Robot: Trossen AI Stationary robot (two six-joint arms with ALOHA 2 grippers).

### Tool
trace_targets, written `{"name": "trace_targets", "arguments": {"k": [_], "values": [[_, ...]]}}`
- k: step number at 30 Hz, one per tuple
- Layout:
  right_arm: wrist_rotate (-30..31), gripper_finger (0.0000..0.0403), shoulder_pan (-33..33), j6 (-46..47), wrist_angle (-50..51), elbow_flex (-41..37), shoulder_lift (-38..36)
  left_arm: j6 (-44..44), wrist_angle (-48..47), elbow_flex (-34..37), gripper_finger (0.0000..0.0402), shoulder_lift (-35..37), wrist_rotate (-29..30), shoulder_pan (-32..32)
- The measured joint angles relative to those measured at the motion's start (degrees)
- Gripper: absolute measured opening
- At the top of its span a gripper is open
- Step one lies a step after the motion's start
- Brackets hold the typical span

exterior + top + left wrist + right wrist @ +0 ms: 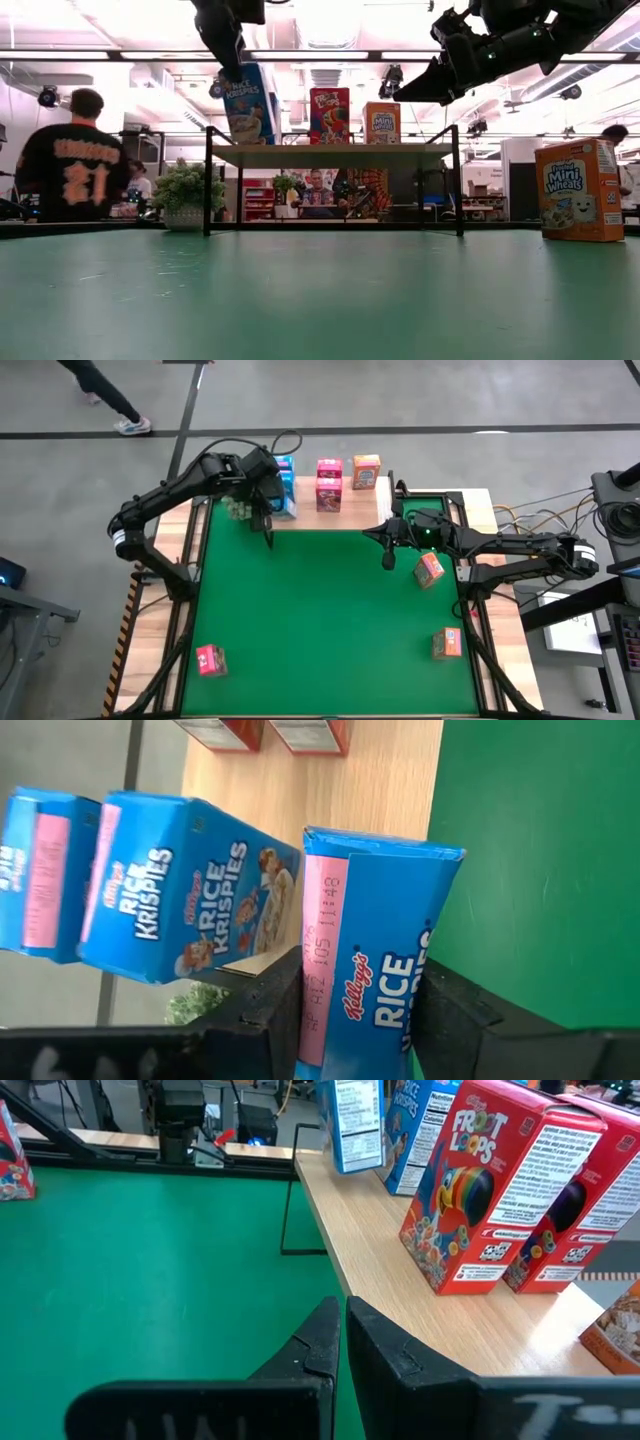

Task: Stack cereal on shelf
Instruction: Put the blue cereal box on the shelf aligned with the other blue cereal boxes

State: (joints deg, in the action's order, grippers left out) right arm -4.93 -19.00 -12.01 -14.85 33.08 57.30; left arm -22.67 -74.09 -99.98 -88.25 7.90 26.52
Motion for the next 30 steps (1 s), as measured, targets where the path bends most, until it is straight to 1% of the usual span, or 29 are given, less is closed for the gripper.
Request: {"name": "trace_targets", "arguments": {"k": [14, 18, 30], "values": [[0.02, 0.0013, 0.00, 0.00, 0.02, 0.00, 0.00, 0.51, -0.67, 0.02, 0.0182, -2.74, 0.41, 0.37], [0.02, 0.0013, 0.00, -0.02, 0.02, 0.00, 0.00, -0.54, -0.87, -0.24, 0.0194, -2.94, 0.63, 0.39], [0.04, 0.0013, 0.00, -0.15, 0.02, 0.00, 0.00, -3.67, -0.99, -3.83, 0.0199, -2.90, 2.71, 0.48]]}}
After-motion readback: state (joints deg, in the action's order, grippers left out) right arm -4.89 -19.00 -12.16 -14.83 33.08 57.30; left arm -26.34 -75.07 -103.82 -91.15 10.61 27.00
